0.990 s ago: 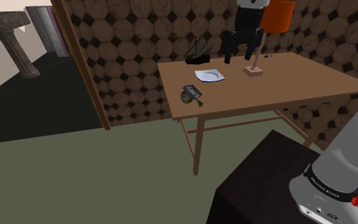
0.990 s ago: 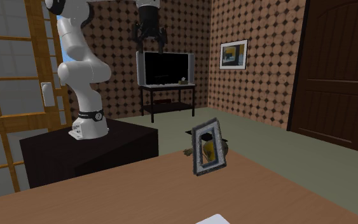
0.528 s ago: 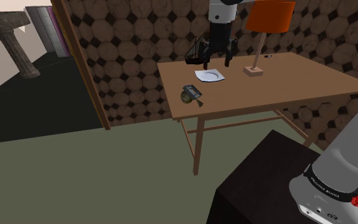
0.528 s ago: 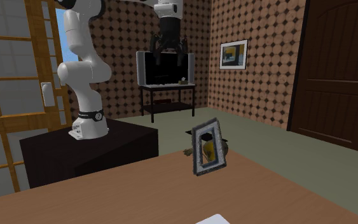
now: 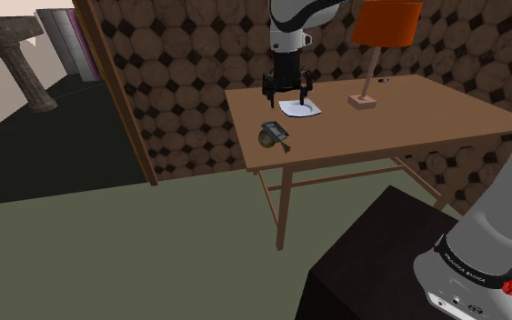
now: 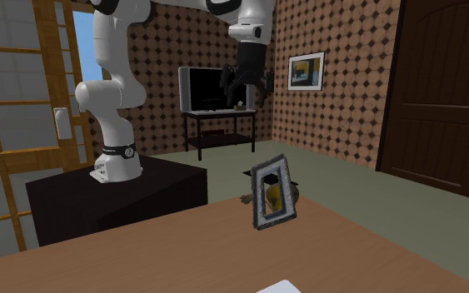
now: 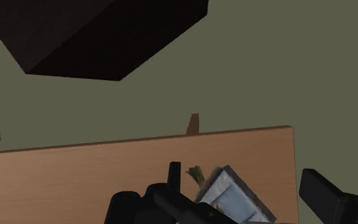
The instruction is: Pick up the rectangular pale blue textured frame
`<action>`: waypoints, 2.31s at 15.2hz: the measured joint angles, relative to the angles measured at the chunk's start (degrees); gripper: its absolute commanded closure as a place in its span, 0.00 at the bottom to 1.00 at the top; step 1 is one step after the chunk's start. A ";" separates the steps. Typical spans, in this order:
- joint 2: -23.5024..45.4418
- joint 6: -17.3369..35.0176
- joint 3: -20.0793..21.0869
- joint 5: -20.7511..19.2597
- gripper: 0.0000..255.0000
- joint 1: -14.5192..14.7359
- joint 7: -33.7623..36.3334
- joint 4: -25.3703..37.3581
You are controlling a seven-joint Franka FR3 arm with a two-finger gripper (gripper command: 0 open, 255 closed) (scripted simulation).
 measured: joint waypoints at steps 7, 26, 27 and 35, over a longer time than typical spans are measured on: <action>19.09 -4.57 -2.12 -1.54 0.00 0.48 8.66 19.35; 39.22 -7.56 -4.65 -1.26 1.00 0.81 15.31 39.15; 39.14 -7.56 -4.65 -1.25 1.00 0.79 15.30 39.03; 39.20 -9.06 -4.65 -1.25 1.00 0.80 15.25 40.39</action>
